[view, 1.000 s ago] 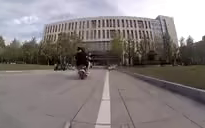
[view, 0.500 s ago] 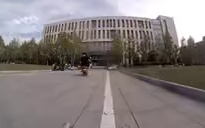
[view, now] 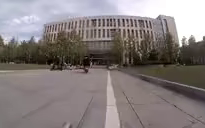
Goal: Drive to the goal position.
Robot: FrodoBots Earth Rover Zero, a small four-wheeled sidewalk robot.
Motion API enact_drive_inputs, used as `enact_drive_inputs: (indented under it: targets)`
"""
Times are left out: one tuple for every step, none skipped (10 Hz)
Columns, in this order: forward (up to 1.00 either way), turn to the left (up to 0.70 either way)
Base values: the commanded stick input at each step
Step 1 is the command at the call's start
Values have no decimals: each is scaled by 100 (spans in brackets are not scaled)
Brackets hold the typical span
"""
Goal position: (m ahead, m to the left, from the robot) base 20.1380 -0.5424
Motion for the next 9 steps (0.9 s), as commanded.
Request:
enact_drive_inputs:
  targets:
    - [100,0]
    - [100,0]
    - [100,0]
    - [100,0]
    - [100,0]
    - [100,0]
    - [100,0]
    - [100,0]
    - [100,0]
